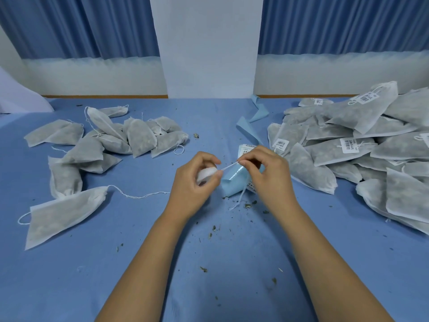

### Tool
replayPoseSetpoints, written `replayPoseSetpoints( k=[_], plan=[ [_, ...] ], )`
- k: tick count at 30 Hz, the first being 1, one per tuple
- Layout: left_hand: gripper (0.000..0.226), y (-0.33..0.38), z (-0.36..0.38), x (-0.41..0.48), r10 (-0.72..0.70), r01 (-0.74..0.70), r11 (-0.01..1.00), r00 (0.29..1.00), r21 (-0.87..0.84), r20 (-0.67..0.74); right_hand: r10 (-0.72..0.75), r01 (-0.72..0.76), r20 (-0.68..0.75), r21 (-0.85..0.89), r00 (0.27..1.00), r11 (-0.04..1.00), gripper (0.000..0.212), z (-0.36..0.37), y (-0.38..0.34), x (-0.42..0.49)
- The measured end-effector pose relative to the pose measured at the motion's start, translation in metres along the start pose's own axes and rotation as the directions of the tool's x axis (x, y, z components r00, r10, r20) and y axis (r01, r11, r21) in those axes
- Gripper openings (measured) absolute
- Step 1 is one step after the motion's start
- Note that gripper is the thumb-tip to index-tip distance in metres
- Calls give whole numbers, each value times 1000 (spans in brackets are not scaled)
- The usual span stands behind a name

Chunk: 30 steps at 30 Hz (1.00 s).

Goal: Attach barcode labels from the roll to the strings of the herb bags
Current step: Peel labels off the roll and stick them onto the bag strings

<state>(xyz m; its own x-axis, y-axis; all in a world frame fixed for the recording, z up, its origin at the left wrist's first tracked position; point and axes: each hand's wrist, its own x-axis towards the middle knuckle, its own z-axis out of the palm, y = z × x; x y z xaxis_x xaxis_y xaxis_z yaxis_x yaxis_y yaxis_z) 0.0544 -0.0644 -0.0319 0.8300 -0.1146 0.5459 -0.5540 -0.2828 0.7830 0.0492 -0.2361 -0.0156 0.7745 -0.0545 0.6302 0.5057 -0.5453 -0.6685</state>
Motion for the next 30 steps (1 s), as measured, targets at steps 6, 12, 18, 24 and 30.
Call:
replayPoseSetpoints(
  k=[6, 12, 18, 24, 30],
  plan=[
    [30, 4, -3, 4, -194, 195, 981, 977, -9, 85, 139, -117, -196, 121, 971, 986, 11, -10, 4, 4],
    [18, 21, -3, -1, -113, 166, 887, 983, -432, 145, 204, -205, 14, 63, 979, 977, 7, 6, -1, -3],
    [16, 0, -7, 1, 11, -4, 994, 998, 107, -63, -38, 43, 246, -17, 969, 999, 7, 10, -8, -8],
    [4, -2, 1, -1, 20, -47, 985, 987, 165, 160, -106, 107, 136, -1, 985, 994, 11, 2, -6, -5],
    [12, 5, 5, 0, -111, 119, 991, 987, -63, 117, 60, -74, 122, 114, 991, 991, 9, 2, -3, -3]
  ],
)
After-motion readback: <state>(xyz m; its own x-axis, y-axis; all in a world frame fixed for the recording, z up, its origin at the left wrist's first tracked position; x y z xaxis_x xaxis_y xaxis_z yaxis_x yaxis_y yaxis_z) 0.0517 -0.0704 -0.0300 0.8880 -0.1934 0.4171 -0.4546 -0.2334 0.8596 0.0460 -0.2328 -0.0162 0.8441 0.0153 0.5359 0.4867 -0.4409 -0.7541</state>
